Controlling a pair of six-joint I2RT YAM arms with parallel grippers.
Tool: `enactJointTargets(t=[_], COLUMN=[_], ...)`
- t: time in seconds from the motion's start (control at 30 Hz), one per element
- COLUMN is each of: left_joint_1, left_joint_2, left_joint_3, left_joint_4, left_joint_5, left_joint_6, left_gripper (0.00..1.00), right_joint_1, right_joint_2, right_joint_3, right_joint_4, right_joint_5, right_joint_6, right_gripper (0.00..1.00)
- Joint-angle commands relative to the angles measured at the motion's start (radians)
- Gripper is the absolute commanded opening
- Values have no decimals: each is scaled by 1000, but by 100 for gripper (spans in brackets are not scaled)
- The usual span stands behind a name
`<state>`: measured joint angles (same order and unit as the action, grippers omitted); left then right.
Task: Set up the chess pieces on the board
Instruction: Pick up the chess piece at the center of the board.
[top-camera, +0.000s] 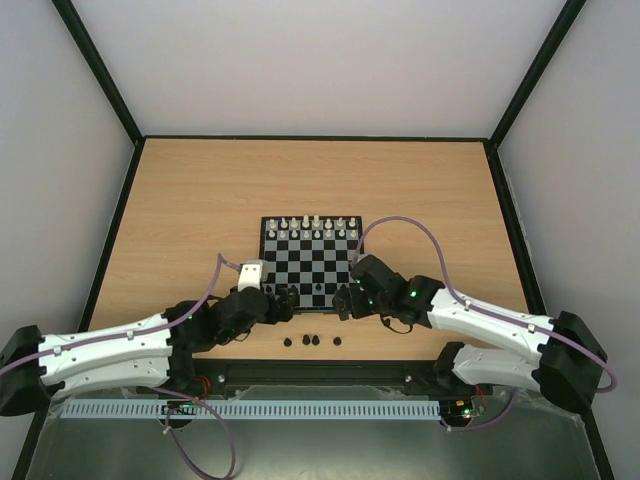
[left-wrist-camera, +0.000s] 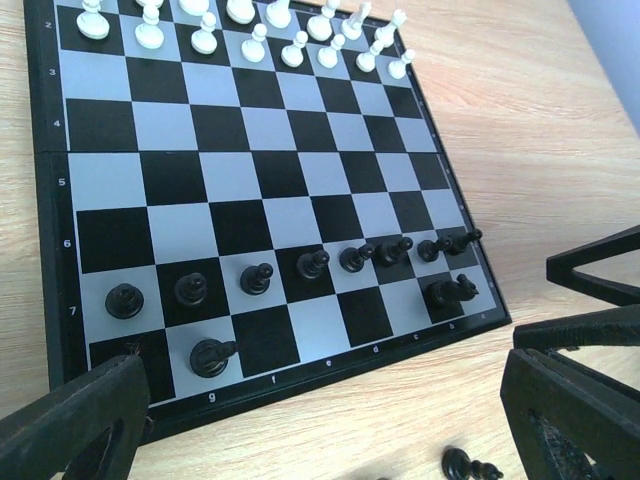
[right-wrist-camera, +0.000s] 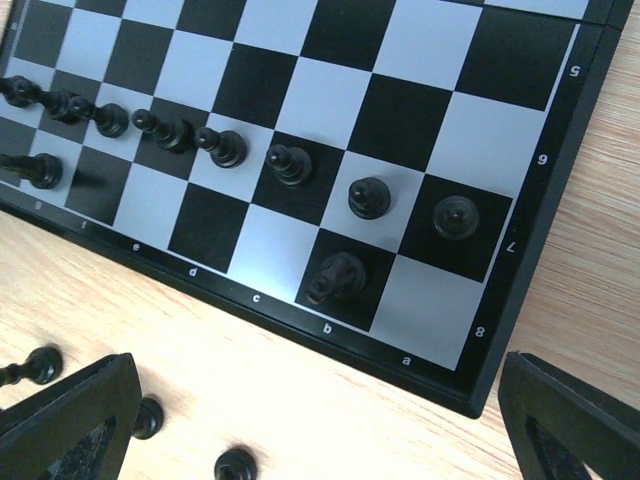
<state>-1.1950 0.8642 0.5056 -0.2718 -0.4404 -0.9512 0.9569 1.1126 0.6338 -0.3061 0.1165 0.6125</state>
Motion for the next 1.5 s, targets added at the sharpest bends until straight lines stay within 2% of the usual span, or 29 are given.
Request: enactJointTargets(t=[0.0,0.17,0.33,0.57,0.73,0.9,1.23,1.33,1.47], left_joint_1=[-3,-6,-6,-6,-6,-6,-6,-6,-5], left_joint_2=[-67,-112,-68,-67,-85,-125,-158,-166,-178], left_joint_3=[-32,-54,-4,-13,0,-7,-40,-36,-29], left_joint_4=[-11,-15,-36,-3,-44,-61,-80,-98,-117], left_joint_5=[13,48,37,25,12,14,-7,-18,-22], left_joint_6=[-9,-18,-9,-3,-1,-4,-32,-31,-17], left_gripper=[99,99,99,99,99,99,99,99,99], right_joint_1=[-2,-2,0,0,5,19,113,170,244], right_joint_2=[-45,-135,-203,-147,-103,-96,-56,-31,6], right_joint_3=[-8,-30,-70,-89,-63,-52,-7,11,25], right_joint_4=[-16,-68,-55,-12,-23,-21,-80,-111,-175], right_joint_5=[-30,-51,-98,-130,-104,-139,-117,-65,46], right_joint_6=[31,78,96,104,111,126,158,186,243], right_gripper=[99,99,99,96,96,94,85,80,67])
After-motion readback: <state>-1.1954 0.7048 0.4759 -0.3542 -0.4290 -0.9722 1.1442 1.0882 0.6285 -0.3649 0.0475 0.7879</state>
